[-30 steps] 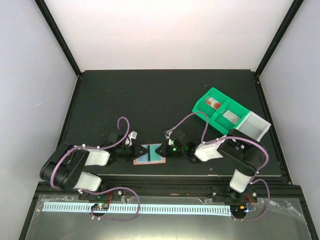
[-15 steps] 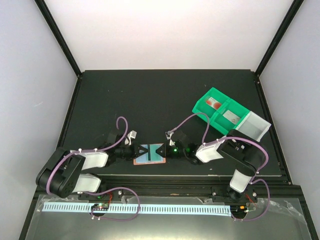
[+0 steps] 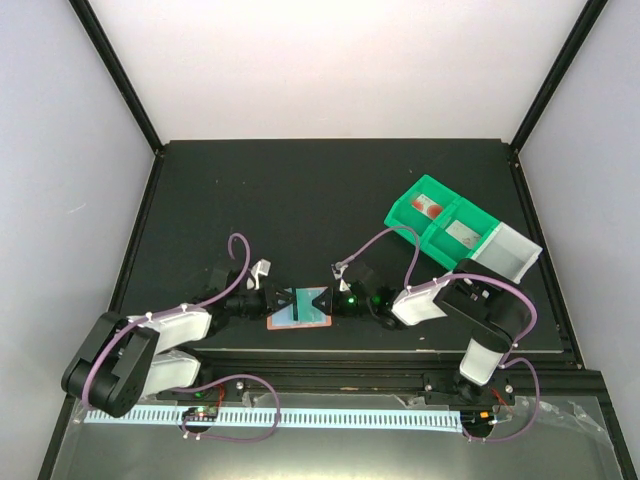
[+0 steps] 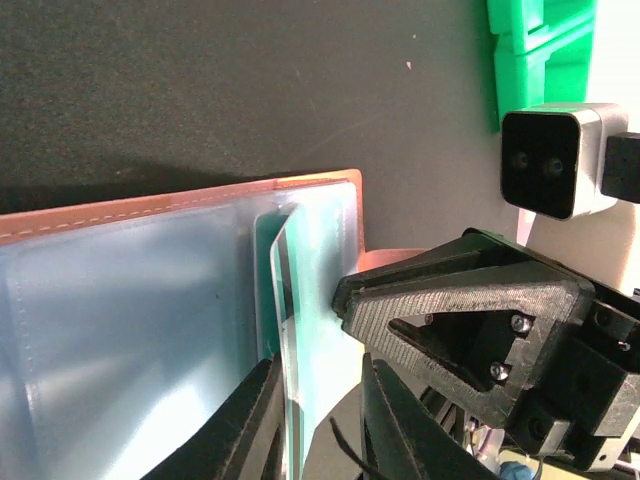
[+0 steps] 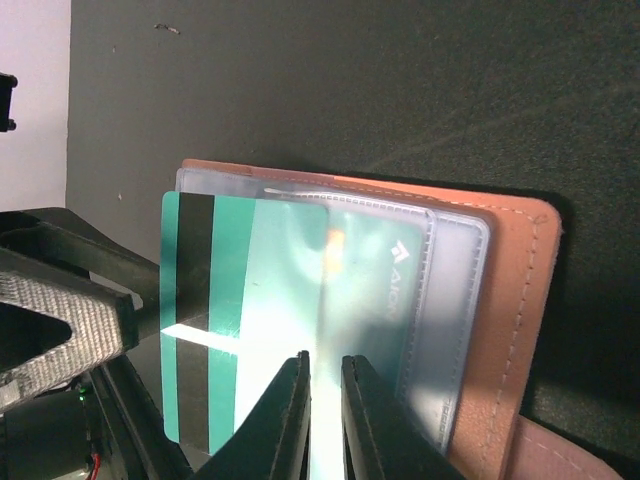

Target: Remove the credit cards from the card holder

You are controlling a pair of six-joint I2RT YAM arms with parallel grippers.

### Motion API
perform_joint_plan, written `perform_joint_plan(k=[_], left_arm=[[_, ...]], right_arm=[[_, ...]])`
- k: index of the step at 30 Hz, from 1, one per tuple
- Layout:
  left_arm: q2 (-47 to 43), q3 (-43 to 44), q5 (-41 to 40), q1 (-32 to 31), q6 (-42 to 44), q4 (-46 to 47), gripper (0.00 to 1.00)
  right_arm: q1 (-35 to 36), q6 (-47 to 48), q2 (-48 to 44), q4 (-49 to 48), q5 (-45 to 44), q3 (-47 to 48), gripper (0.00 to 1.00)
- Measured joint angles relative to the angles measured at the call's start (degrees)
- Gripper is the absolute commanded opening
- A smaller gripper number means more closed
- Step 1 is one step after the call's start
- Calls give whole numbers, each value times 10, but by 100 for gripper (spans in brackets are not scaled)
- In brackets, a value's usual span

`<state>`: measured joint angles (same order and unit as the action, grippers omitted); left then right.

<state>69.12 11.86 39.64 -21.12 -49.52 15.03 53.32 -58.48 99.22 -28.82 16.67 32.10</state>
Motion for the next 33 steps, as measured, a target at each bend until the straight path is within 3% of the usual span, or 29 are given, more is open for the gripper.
perform_joint_plan(k=[7,13,17,26,33], left_arm=[[29,0,5,-8,-5,35,28],[52,0,-1,-16,-9,55,3],[53,0,-13,-18,-4,51,2],[-40,1,-62,-19,8,-46,2],[-131,15,-106,-11,18,-141,2]], right_arm=[[0,-6,2,-7,0,-3,12],[0,-6,2,-10,0,-4,12],[0,-6,2,-10,0,-4,12],[0,-3,-4,0,-4,-4,15],[0,31,-38,78,-20,9,19]])
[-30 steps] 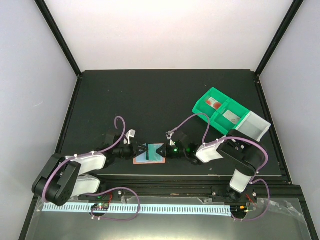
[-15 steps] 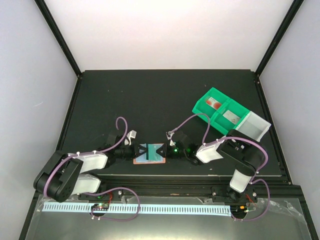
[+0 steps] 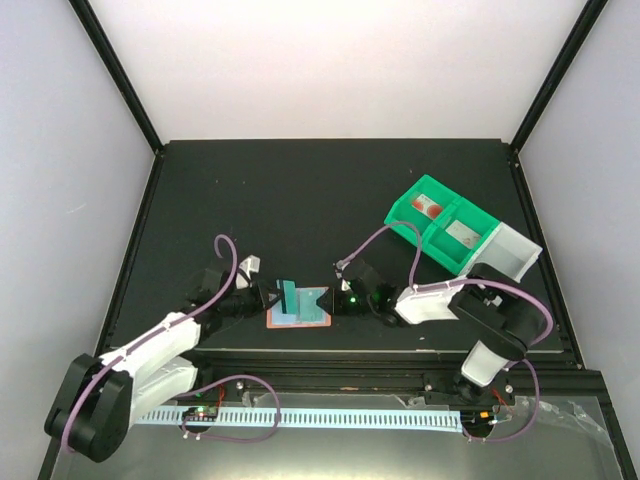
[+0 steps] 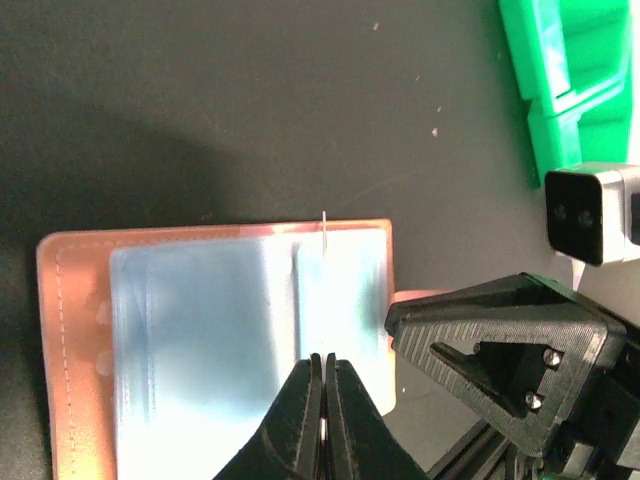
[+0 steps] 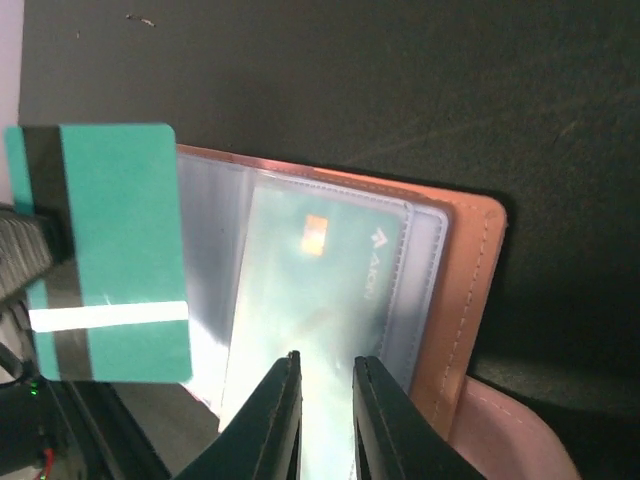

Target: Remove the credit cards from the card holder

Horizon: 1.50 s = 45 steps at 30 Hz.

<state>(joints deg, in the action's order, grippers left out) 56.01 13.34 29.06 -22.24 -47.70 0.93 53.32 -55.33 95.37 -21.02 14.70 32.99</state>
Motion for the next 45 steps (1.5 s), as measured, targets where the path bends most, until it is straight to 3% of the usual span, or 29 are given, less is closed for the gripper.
perform_joint_plan(k=[7,12,20,29,35,45], left_arm=[[-68,40,-23,9,5,-81,2],[-95,67,-29,11,-10,-137,2],[-112,103,3,14,-75,-170,2],[-168,103,25,14,-165,-187,2],[-179,103,34,15,-198,-197,2],[-201,103,36,16,-230,-227,2]], right_arm=[[0,97,-82,108,-40,43,23],[4,206,-156,122,-68,63,24],[88,531,-219,-81,-111,-68,24],[144,834,-201,-164,-151,-88,33],[153,912,-190,-169,-175,-73,43],[182,973,-160,-170,-209,-68,43]])
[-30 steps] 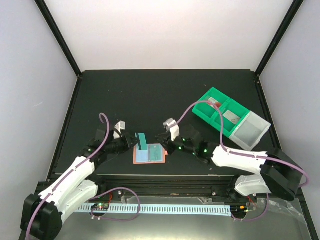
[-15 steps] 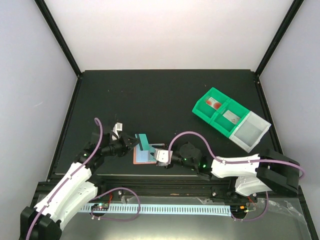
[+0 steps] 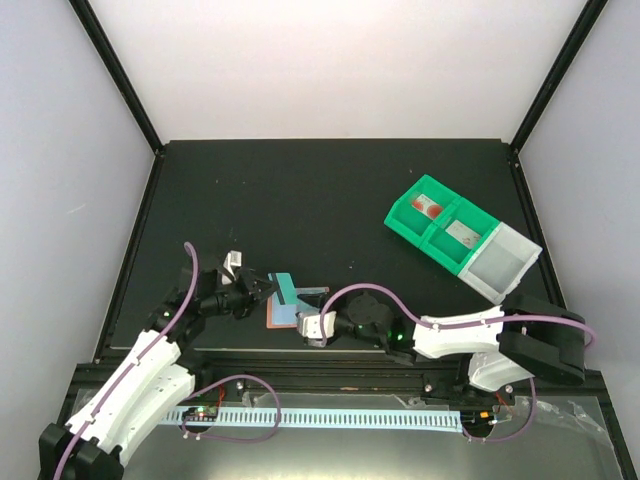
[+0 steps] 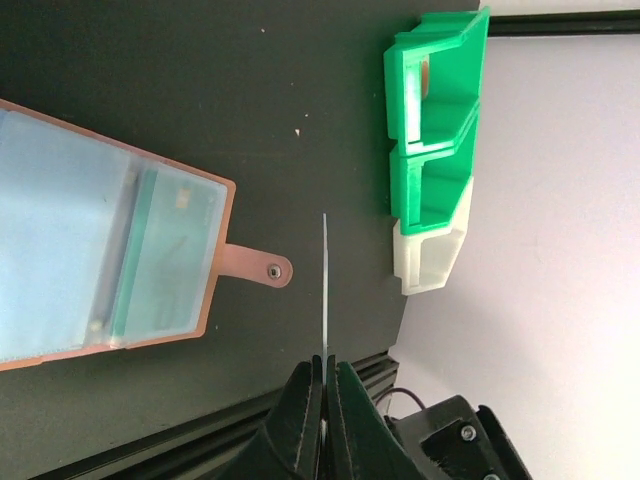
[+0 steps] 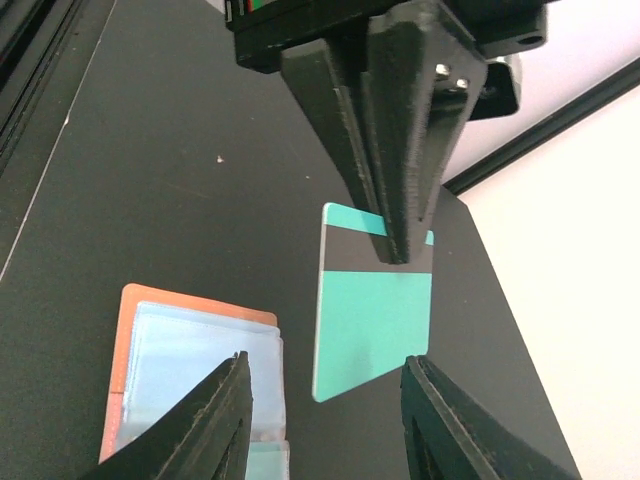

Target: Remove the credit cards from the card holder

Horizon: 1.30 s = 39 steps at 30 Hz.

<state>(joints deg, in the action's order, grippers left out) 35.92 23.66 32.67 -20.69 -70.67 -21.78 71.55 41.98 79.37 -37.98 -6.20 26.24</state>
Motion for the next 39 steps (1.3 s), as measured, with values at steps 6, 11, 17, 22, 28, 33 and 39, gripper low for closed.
perform_joint_plan(k=[6,11,17,22,28,33,39], left_arm=[[-7,0,9,0,-15,-5,2],[-21,-4,33,0,-41,2,1],[-35,-17,56,0,-67,16,2],[-44,-26,65,1,-79,29,31],[-82,-41,48,1,-79,55,83],[-97,-40,24,1,-48,68,99],[-73,-5,5,1,50,48,99]], right_arm=[[14,24,18,-10,-33,7,39],[25,48,30,-36,-74,8,35],[40,83,43,-58,-108,8,5],[50,102,44,-82,-136,6,1],[59,86,29,-85,-133,-1,1],[59,24,-16,-19,-127,0,1],[58,-91,-101,82,-129,8,1]])
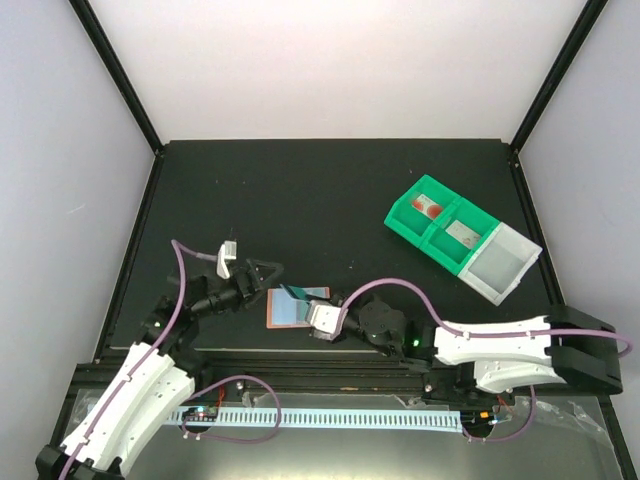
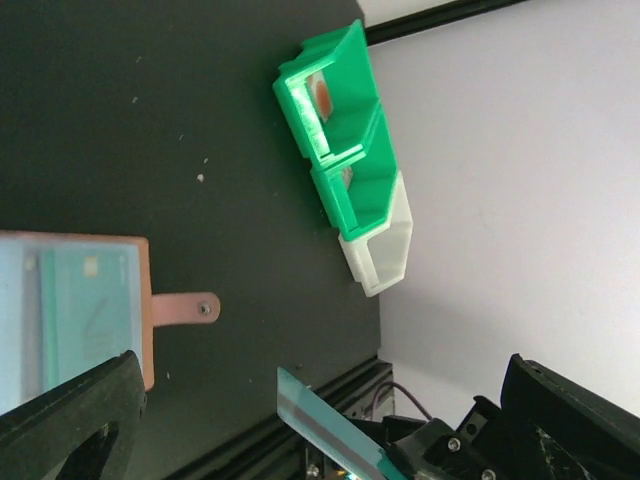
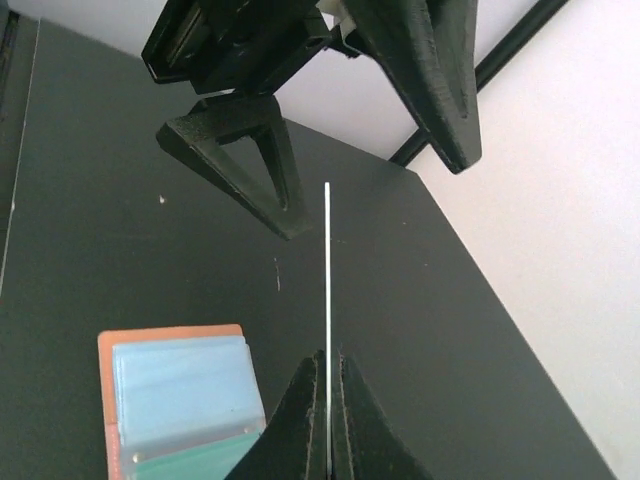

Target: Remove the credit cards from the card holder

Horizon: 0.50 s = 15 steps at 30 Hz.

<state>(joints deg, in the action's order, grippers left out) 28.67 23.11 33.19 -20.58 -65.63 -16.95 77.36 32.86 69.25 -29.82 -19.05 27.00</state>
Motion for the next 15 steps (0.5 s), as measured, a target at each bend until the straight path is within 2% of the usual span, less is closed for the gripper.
perform_joint_plan(k=[9,15], left_arm=[[32,84,-6,0,171,-33,99],[28,94,-15,0,251,-45,99]], right_arm=[[-35,-166,-59,162,33,74,1],[-147,-284,-101,224,124,74,1]])
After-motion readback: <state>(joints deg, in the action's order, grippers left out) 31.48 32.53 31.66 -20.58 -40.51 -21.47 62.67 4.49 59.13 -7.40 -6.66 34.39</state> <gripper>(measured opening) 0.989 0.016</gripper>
